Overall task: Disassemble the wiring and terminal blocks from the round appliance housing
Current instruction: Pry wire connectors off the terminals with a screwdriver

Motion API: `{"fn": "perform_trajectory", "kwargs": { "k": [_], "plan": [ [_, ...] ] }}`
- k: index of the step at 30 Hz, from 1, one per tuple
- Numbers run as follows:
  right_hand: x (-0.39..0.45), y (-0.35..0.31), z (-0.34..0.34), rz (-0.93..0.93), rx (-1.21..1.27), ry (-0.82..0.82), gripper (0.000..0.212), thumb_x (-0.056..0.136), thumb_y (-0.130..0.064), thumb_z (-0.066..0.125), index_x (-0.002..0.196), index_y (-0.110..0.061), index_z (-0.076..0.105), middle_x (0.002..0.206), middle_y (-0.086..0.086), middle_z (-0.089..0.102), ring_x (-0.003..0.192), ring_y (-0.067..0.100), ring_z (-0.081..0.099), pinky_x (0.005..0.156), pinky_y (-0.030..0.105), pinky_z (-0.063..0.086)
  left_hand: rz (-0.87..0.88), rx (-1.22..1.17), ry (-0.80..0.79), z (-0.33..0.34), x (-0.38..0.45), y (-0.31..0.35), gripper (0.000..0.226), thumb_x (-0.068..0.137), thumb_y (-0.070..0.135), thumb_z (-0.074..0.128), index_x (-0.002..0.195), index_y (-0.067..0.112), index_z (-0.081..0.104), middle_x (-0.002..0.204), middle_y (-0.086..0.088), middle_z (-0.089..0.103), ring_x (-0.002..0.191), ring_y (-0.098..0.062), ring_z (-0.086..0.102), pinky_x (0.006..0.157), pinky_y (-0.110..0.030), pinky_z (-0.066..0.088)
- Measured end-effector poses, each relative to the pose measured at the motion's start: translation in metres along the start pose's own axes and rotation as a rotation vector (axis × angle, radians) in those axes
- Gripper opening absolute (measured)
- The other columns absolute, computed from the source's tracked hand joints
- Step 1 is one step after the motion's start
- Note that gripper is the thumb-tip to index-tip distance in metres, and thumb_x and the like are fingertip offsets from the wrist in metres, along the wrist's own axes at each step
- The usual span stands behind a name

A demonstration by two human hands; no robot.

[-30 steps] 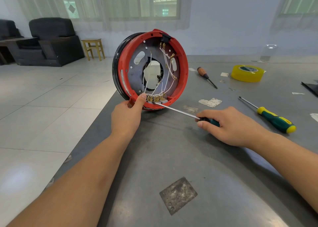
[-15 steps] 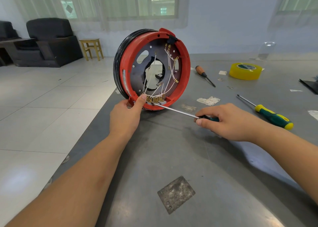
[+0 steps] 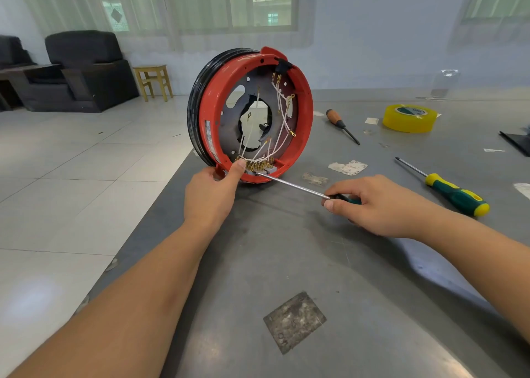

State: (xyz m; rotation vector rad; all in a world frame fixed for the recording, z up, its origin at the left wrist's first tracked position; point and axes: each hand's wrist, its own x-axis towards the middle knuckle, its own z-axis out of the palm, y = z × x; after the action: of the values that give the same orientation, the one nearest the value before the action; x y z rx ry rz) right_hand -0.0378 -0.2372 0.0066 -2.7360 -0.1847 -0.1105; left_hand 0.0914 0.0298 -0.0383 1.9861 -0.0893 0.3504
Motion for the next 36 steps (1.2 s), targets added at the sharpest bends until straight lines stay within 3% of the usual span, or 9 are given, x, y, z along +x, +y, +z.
{"fn": "perform_trajectory", "kwargs": {
  "k": [2, 5, 9, 20, 22, 25, 29, 33, 36],
  "plan": [
    [-0.001, -0.003, 0.002, 0.026, 0.071, -0.029, 0.02, 0.101, -0.051, 0.051, 0.109, -0.042, 0.067, 0.07, -0.029, 0.063, 0.063, -0.008, 0.06, 0.054, 0.008, 0.04, -0.005, -0.013, 0.0, 0.0, 0.001, 0.0, 0.051, 0.091, 0.072, 0.061, 0.089, 0.023, 0.074, 0.077, 0.007, 0.069, 0.076, -0.01, 0.064, 0.06, -0.029, 0.041],
    [-0.003, -0.007, 0.004, 0.096, 0.279, -0.072, 0.015, 0.1, -0.051, 0.055, 0.102, -0.044, 0.068, 0.059, -0.003, 0.062, 0.043, 0.013, 0.055, 0.044, 0.026, 0.051, -0.014, -0.029, -0.003, 0.0, 0.0, 0.0, 0.051, 0.091, 0.071, 0.062, 0.084, 0.022, 0.073, 0.072, 0.008, 0.066, 0.07, -0.01, 0.061, 0.06, -0.029, 0.04],
    [-0.003, -0.012, 0.005, 0.132, 0.406, -0.099, 0.013, 0.099, -0.047, 0.057, 0.099, -0.044, 0.07, 0.057, -0.001, 0.057, 0.04, 0.016, 0.049, 0.041, 0.027, 0.047, -0.031, -0.038, 0.009, -0.002, 0.0, 0.0, 0.057, 0.092, 0.07, 0.062, 0.064, 0.02, 0.058, 0.05, 0.011, 0.046, 0.055, -0.013, 0.047, 0.056, -0.033, 0.034],
    [-0.005, -0.02, 0.003, 0.265, 0.85, -0.297, 0.027, 0.102, -0.044, 0.055, 0.106, -0.024, 0.074, 0.065, 0.008, 0.048, 0.042, 0.018, 0.037, 0.04, 0.024, 0.037, -0.037, -0.071, 0.001, -0.003, -0.003, 0.003, 0.072, 0.092, 0.072, 0.06, 0.076, 0.002, 0.068, 0.059, -0.001, 0.058, 0.061, -0.017, 0.053, 0.061, -0.035, 0.041],
    [-0.003, -0.021, 0.005, 0.286, 0.903, -0.313, 0.029, 0.102, -0.044, 0.056, 0.108, -0.022, 0.073, 0.065, 0.007, 0.047, 0.042, 0.016, 0.037, 0.04, 0.023, 0.036, -0.032, -0.062, -0.006, -0.003, -0.004, 0.004, 0.07, 0.091, 0.072, 0.06, 0.072, 0.006, 0.067, 0.054, 0.005, 0.056, 0.058, -0.014, 0.052, 0.06, -0.034, 0.041],
    [-0.001, -0.022, 0.007, 0.283, 0.917, -0.321, 0.029, 0.101, -0.044, 0.057, 0.109, -0.021, 0.073, 0.065, 0.007, 0.047, 0.042, 0.016, 0.037, 0.041, 0.023, 0.036, -0.031, -0.053, 0.017, -0.003, -0.003, 0.003, 0.073, 0.091, 0.073, 0.059, 0.074, 0.002, 0.066, 0.051, 0.008, 0.051, 0.055, -0.012, 0.047, 0.059, -0.034, 0.039],
    [-0.002, -0.02, 0.007, 0.276, 0.897, -0.306, 0.028, 0.101, -0.044, 0.056, 0.108, -0.023, 0.073, 0.064, 0.007, 0.048, 0.043, 0.017, 0.038, 0.04, 0.024, 0.036, -0.03, -0.064, 0.016, -0.003, -0.001, 0.002, 0.078, 0.091, 0.074, 0.057, 0.089, -0.002, 0.074, 0.078, -0.016, 0.07, 0.064, -0.019, 0.055, 0.064, -0.035, 0.043],
    [-0.001, -0.019, 0.004, 0.247, 0.796, -0.251, 0.024, 0.102, -0.043, 0.056, 0.103, -0.028, 0.074, 0.064, 0.008, 0.05, 0.043, 0.02, 0.041, 0.041, 0.025, 0.039, -0.039, -0.057, 0.026, -0.003, -0.002, 0.003, 0.08, 0.09, 0.075, 0.058, 0.078, -0.003, 0.065, 0.058, -0.003, 0.053, 0.057, -0.016, 0.048, 0.061, -0.035, 0.039],
    [0.0, -0.015, 0.005, 0.201, 0.636, -0.151, 0.018, 0.102, -0.042, 0.057, 0.1, -0.035, 0.073, 0.061, 0.007, 0.055, 0.041, 0.021, 0.046, 0.042, 0.029, 0.044, -0.052, -0.052, 0.033, -0.003, -0.001, 0.003, 0.078, 0.091, 0.074, 0.058, 0.072, -0.002, 0.063, 0.059, -0.002, 0.056, 0.056, -0.016, 0.049, 0.059, -0.034, 0.039]
  ]
}}
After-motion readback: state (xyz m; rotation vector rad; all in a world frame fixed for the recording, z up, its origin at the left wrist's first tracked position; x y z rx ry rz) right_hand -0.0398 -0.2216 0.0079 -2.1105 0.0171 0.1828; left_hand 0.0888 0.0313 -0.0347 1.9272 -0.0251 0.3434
